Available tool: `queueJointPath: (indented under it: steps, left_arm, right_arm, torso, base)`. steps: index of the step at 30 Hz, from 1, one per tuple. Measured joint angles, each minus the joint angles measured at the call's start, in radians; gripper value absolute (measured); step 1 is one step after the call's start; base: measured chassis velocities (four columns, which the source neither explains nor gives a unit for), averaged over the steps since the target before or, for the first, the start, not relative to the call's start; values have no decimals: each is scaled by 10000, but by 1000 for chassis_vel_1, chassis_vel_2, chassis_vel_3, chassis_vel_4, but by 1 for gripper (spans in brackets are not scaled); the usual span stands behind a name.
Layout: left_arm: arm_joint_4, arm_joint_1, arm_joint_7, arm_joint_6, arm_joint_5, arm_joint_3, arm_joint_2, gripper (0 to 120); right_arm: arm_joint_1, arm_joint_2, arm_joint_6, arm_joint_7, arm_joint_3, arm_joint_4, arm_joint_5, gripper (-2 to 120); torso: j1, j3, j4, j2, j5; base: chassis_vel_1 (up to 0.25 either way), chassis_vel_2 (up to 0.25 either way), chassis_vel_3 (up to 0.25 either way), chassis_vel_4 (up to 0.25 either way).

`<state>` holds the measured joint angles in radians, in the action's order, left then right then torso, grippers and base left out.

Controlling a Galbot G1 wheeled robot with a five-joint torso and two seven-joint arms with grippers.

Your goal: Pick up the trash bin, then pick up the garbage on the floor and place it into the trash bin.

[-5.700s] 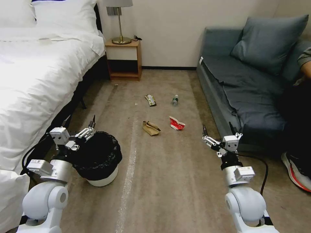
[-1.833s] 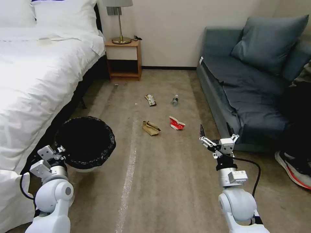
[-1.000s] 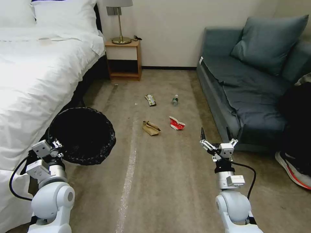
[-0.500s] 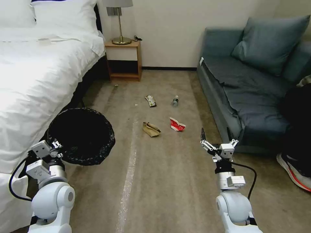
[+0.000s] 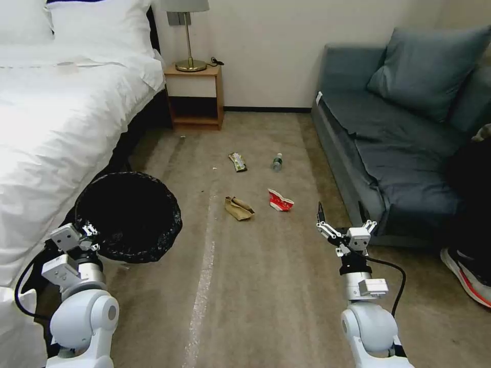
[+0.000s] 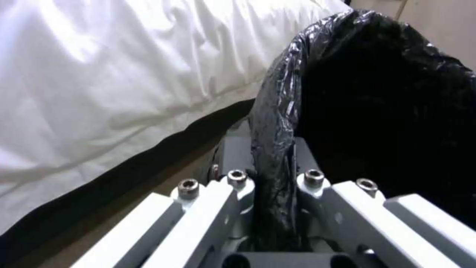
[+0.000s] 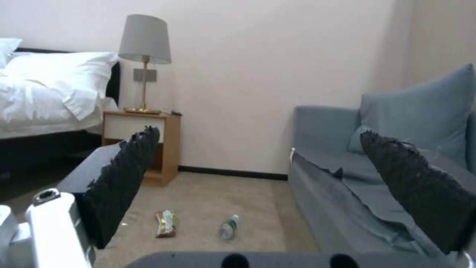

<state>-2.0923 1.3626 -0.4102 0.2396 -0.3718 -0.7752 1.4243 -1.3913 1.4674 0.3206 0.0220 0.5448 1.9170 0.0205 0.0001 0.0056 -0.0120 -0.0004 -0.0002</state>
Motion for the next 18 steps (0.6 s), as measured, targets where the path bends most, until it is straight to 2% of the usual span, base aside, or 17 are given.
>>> queueJointPath:
  steps: [18]
  left_arm:
    - [22, -45, -14, -51, -9, 4, -11, 4]
  right_arm:
    - [9, -4, -2, -19, 26, -68, -6, 100]
  torso:
    - [0, 0, 0, 0, 0]
  base:
    - [-29, 32, 25, -28]
